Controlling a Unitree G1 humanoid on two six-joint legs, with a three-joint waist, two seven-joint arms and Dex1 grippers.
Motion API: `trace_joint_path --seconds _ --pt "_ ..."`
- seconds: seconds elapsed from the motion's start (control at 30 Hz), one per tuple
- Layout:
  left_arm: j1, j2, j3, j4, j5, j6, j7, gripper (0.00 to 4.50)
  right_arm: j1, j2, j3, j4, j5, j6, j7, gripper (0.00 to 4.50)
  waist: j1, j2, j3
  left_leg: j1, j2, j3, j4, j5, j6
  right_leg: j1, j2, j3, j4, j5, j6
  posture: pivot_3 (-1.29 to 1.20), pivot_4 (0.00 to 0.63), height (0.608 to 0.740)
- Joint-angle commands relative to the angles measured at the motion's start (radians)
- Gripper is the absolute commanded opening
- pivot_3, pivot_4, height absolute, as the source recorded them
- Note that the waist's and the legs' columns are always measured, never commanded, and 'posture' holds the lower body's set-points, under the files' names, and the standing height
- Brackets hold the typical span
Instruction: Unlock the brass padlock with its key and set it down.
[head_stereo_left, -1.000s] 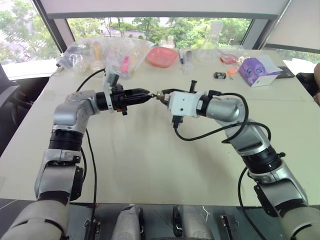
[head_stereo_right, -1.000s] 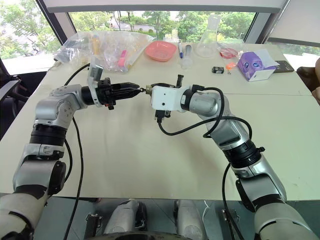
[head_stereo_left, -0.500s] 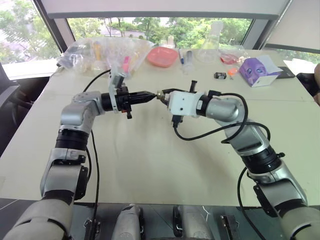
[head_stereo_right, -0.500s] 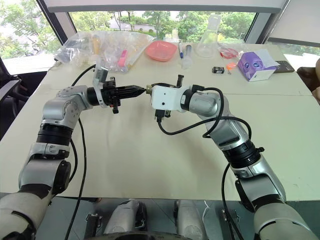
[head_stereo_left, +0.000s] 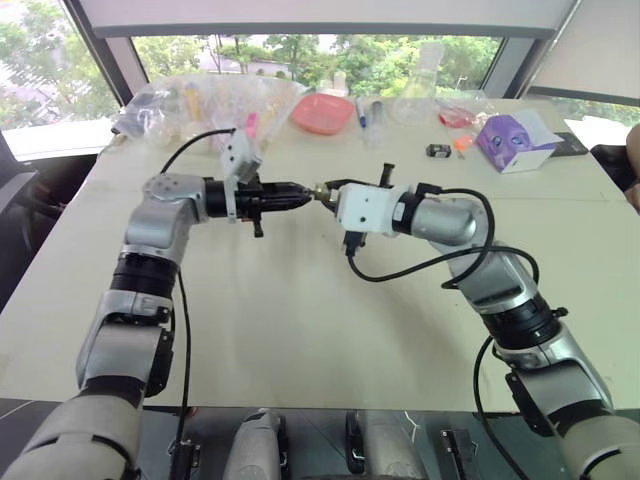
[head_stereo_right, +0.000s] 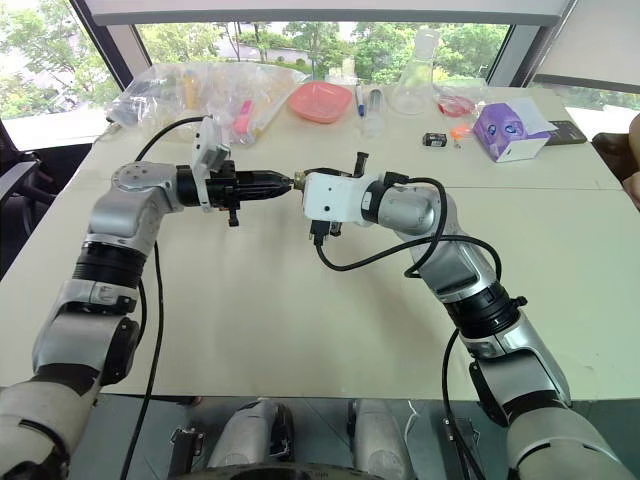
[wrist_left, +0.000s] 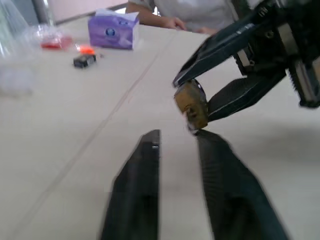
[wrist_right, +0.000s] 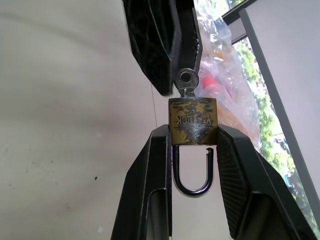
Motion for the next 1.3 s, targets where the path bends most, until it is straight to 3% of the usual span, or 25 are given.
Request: trace_joint_path --seconds 0.03,0.07,0.47,0.57,0.73,0.97,1.2,1.23,1.3 --pt "-0.058 0.007 0.050 0.003 -0.057 0.107 0.010 2.96 -0.016 0.007 -0.020 -0.045 0.002 -0.020 -0.008 0.64 0.001 0.000 0.000 0.000 0.000 0.000 0.000 0.000 0.000 0.000 0.000 0.000 0.000 0.000 0.000 0.00 0.150 0.733" --pt "-0.065 0.002 0.060 0.004 -0.076 0.133 0.003 3.34 -0.017 0.007 -0.020 -0.045 0.000 -0.022 -0.011 0.64 0.003 0.000 0.000 0.000 0.000 0.000 0.000 0.000 0.000 0.000 0.000 0.000 0.000 0.000 0.000 0.00 0.150 0.733" --pt "-0.087 -0.080 0.041 0.060 -0.059 0.131 0.011 3.34 -0.027 0.017 -0.026 -0.049 -0.019 -0.037 -0.032 0.64 0.002 0.000 0.000 0.000 0.000 0.000 0.000 0.000 0.000 0.000 0.000 0.000 0.000 0.000 0.000 0.00 0.150 0.733" --pt "-0.100 -0.097 0.050 0.085 -0.059 0.125 0.016 2.45 -0.026 0.019 -0.026 -0.055 -0.022 -0.034 -0.033 0.64 0.002 0.000 0.000 0.000 0.000 0.000 0.000 0.000 0.000 0.000 0.000 0.000 0.000 0.000 0.000 0.00 0.150 0.733" --pt "-0.110 -0.107 0.054 0.102 -0.060 0.116 0.014 0.02 -0.024 0.021 -0.025 -0.062 -0.028 -0.031 -0.034 0.64 0.003 0.000 0.000 0.000 0.000 0.000 0.000 0.000 0.000 0.000 0.000 0.000 0.000 0.000 0.000 0.00 0.150 0.733" --pt "-0.098 -0.110 0.058 0.084 -0.061 0.115 0.022 0.02 -0.017 0.018 -0.025 -0.066 -0.027 -0.030 -0.031 0.64 0.002 0.000 0.000 0.000 0.000 0.000 0.000 0.000 0.000 0.000 0.000 0.000 0.000 0.000 0.000 0.00 0.150 0.733" --pt "-0.059 -0.093 0.088 0.027 -0.085 0.133 0.043 0.00 0.067 0.019 -0.111 -0.147 0.026 0.112 -0.043 4.15 0.005 0.000 0.000 0.000 0.000 0.000 0.000 0.000 0.000 0.000 -0.001 0.000 0.000 0.000 0.000 0.00 0.150 0.733" --pt "-0.053 -0.093 0.090 0.017 -0.088 0.138 0.046 0.00 0.086 0.041 -0.144 -0.185 0.058 0.167 -0.053 4.47 0.005 0.000 0.000 0.000 0.000 0.000 0.000 0.000 0.000 0.001 -0.001 0.000 0.000 0.000 0.000 0.00 0.150 0.733" --pt "-0.046 -0.092 0.094 0.002 -0.096 0.152 0.049 0.00 0.109 0.098 -0.207 -0.256 0.123 0.274 -0.084 4.47 0.005 0.000 0.000 0.000 0.000 0.000 0.000 0.000 0.000 0.000 -0.001 0.000 0.000 0.000 0.000 0.00 0.150 0.733"
